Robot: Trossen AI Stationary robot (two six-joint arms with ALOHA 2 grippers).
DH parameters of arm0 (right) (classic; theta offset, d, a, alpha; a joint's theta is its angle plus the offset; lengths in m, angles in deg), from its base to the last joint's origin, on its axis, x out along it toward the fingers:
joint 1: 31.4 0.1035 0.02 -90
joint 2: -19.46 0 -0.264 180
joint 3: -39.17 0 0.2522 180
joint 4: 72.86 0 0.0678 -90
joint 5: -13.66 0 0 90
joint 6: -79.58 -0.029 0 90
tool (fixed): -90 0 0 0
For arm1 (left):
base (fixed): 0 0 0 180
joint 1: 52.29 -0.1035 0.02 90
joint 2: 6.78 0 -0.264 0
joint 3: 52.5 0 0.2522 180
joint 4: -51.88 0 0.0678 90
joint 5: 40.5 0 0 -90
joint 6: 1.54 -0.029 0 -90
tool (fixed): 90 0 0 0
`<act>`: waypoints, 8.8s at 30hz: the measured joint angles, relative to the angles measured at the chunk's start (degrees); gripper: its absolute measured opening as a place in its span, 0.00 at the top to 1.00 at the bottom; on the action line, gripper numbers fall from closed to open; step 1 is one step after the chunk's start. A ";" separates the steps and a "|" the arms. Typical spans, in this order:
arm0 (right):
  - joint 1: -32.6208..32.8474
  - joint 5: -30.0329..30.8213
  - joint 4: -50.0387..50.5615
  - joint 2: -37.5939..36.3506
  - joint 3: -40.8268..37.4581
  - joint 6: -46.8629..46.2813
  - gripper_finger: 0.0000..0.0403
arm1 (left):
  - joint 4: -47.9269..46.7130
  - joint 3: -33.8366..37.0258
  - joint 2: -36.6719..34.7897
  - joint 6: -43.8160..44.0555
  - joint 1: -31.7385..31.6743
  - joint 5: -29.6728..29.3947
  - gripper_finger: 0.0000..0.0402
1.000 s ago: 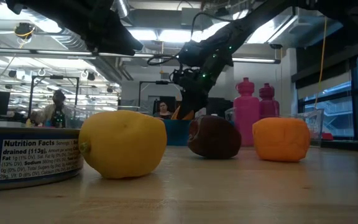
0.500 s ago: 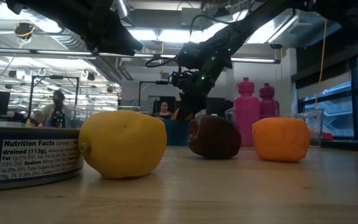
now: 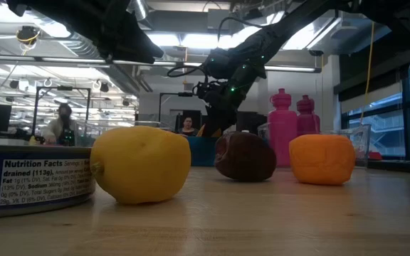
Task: Pick & Place Food Item
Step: Put the mango into the blue bin, then put the blue water bottle into the right transparent bin
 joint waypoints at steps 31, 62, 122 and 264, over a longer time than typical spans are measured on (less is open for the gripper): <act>0.00 -0.61 -3.19 -1.92 -0.07 -3.34 0.24 | -0.58 0.00 0.02 -0.02 0.00 -0.04 0.35; 10.50 -9.18 -51.62 -38.54 -48.51 -23.65 0.29 | -3.13 0.00 0.02 0.77 0.02 -0.02 0.35; 43.68 11.81 -12.52 -90.58 -62.77 -33.20 0.29 | -2.73 0.00 0.02 5.55 0.00 0.03 0.35; 69.70 45.37 -3.16 -81.61 -47.06 -22.16 0.86 | 4.34 0.02 2.05 16.11 0.02 3.37 0.35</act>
